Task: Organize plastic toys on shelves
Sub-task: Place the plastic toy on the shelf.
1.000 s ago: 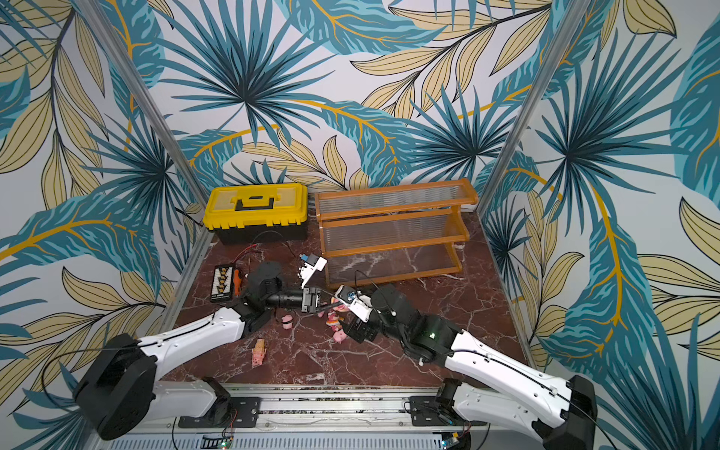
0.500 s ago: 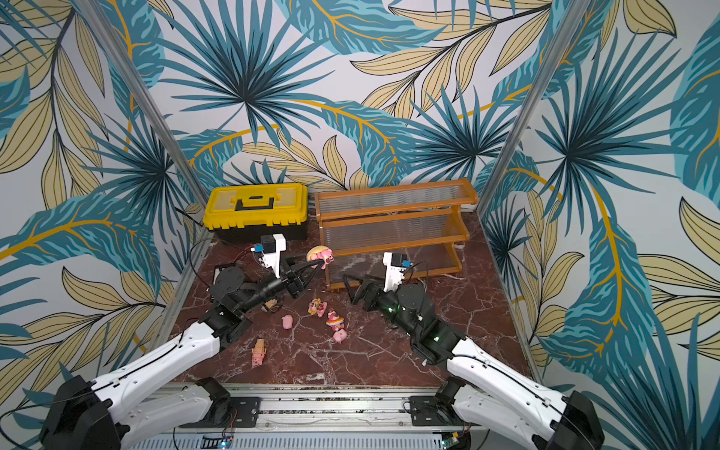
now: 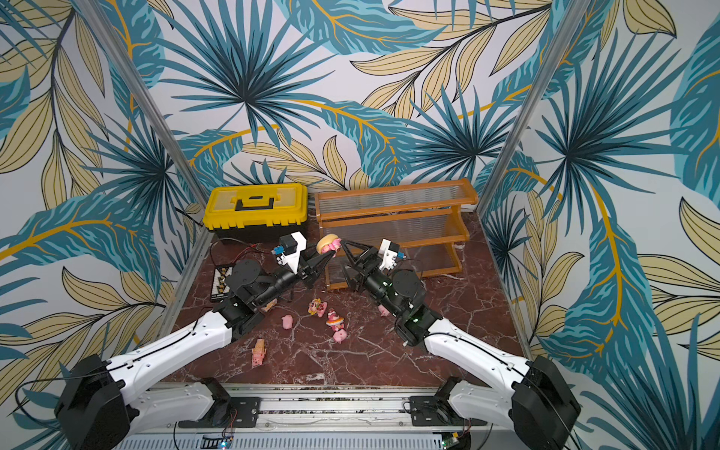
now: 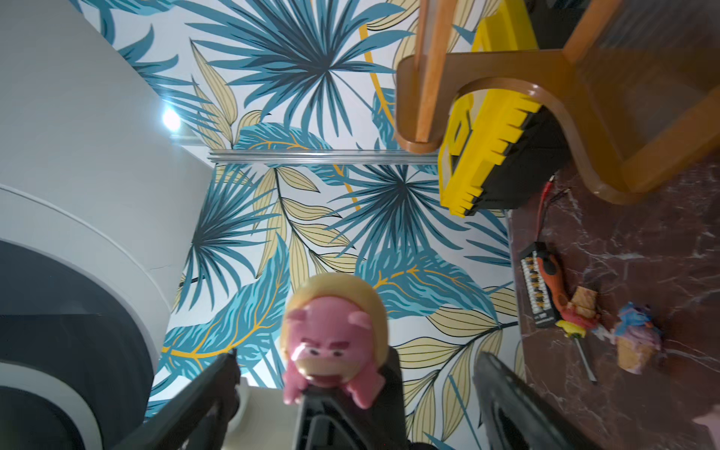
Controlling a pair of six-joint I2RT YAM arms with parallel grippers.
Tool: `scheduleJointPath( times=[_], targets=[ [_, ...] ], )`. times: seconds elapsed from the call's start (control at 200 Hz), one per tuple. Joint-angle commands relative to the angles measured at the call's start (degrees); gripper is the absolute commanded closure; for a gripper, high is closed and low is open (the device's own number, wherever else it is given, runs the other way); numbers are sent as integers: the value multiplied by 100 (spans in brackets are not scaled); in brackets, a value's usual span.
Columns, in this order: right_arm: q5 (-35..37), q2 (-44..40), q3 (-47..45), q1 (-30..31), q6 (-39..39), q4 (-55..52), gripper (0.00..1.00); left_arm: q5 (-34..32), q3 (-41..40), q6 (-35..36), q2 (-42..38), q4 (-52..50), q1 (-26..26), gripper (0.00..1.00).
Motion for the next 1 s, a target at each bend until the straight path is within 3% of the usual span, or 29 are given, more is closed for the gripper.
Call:
scheduleJointPath(
  times=[0.0,0.12,0.315,0.991],
  targets=[
    [68,-44,245,3,-114,11,4,-391,290,218,49,314,-128,86],
    [-65,134,527,12,-207,-265,5,-732,282,168,109,445,-282,86],
    [-47,266,745,30,-248,-865,14,-1091,310,107,202,660,-439,86],
    [-81,618,1181,78,-592,-1182,43,-1438,345,8,460,720,-609,83]
  ],
)
